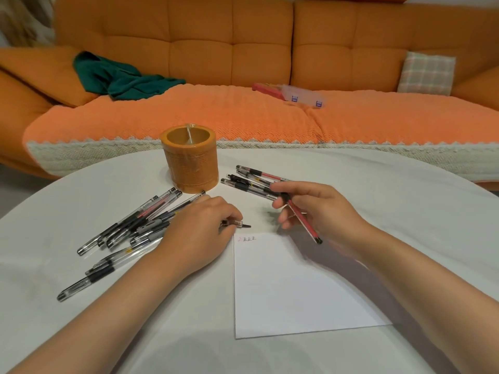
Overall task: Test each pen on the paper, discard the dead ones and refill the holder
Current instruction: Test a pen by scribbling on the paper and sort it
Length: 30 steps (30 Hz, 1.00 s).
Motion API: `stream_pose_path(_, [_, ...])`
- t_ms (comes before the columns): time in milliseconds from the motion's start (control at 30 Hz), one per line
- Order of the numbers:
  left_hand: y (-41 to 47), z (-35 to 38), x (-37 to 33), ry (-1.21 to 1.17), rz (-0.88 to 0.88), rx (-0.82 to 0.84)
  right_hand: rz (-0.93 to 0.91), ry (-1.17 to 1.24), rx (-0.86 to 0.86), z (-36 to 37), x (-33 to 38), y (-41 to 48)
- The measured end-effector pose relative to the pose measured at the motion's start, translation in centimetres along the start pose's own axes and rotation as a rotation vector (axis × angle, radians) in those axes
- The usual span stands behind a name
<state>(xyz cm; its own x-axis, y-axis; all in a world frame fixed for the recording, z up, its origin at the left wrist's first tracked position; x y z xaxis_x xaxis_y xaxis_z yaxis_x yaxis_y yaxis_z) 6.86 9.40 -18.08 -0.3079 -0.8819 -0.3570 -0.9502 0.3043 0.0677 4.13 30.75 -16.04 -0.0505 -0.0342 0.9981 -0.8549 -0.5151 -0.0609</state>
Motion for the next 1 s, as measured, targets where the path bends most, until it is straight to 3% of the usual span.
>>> stream_pose_path(133, [0.0, 0.2, 0.3, -0.003, 0.011, 0.015, -0.024, 0.027, 0.073, 0.3, -0.8, 0.0])
stream_pose_path(400, [0.0, 0.7, 0.5, -0.177, 0.104, 0.063, -0.021, -0.006, 0.035, 1.8, -2.0, 0.6])
stream_pose_path(733, [-0.6, 1.8, 0.4, -0.103, 0.147, 0.095, 0.025, -0.356, -0.009, 2.1, -2.0, 0.2])
stream_pose_path(1000, [-0.6, 2.0, 0.5, -0.124, 0.154, 0.104, 0.000, -0.473, 0.044, 2.7, -2.1, 0.4])
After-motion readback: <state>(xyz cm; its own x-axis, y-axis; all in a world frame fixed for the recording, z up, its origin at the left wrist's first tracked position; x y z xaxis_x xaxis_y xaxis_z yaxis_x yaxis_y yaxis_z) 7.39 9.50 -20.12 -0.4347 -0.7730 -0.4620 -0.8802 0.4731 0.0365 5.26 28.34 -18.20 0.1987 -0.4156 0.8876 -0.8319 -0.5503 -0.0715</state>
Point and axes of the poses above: each hand's wrist, its own y-axis towards the middle knuckle, its own z-axis out of the palm, x = y × z, the point moved 3 cm from there along y, towards the middle knuckle, and after that the axes turned 12 degrees about x, right-handed, at the moved point
